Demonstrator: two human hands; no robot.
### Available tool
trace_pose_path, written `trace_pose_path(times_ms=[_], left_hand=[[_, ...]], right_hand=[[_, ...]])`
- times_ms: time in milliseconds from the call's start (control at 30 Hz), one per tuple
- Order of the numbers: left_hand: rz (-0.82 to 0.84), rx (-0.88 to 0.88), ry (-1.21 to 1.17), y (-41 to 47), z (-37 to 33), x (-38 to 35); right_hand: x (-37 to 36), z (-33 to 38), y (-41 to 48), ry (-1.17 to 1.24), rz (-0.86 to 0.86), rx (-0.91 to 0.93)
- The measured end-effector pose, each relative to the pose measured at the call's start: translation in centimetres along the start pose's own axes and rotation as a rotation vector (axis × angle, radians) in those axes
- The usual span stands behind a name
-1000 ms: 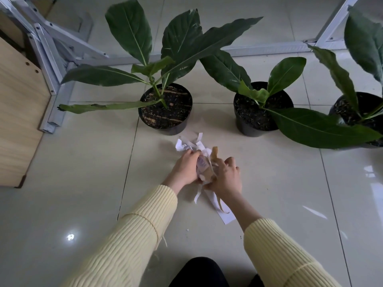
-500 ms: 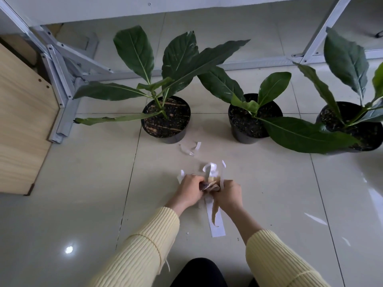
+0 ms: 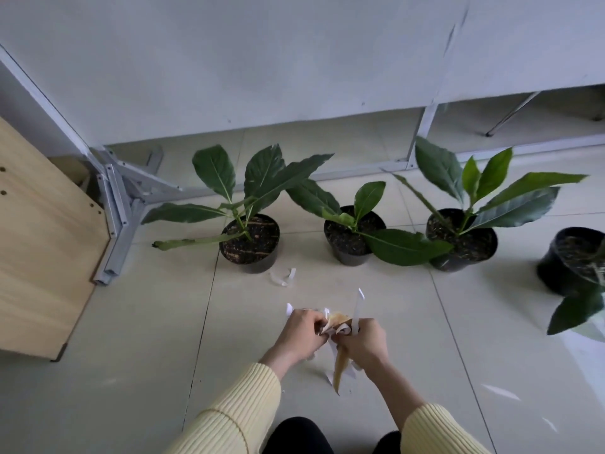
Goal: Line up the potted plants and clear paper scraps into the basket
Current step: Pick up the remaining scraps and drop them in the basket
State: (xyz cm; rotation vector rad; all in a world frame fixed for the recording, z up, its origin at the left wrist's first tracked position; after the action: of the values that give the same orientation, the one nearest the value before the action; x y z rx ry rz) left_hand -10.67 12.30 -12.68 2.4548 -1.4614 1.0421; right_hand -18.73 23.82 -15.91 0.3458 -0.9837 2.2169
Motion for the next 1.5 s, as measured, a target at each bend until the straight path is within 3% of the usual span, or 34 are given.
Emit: trace_pose_path(times_ms=[500, 1067, 1267, 1500], left_hand=[[0.089, -0.393, 0.157, -4.1, -24.5, -7.3], [0.398, -0.827, 0.119, -13.2, -55.4, -33.6], [0.475, -0.876, 0.154, -16.6, -59.9, -42.0], [0.595, -0.817, 0.231, -17.5, -58.9, -48.3]], right_hand=[[22.6, -3.2, -12.0, 0.085, -0.387, 0.053], [53.3, -22.4, -31.1, 0.050, -1.006, -0.172], [57.4, -29.7, -34.6, 0.092, -1.130, -0.252], [57.3, -35.6, -34.1, 0.081, -1.152, -0.370]])
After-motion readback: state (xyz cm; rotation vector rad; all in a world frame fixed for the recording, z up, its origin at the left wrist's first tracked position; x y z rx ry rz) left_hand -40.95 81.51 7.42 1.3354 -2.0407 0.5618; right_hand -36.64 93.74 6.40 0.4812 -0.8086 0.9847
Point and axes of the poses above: each hand's wrist, its own y-axis towards the middle knuckle, its own x-axis out of the back of the hand, z = x × y, the point moved 10 cm from there along y, towards the middle knuckle, and after that the axes turned 7 degrees about -y, right-handed, at the moved point
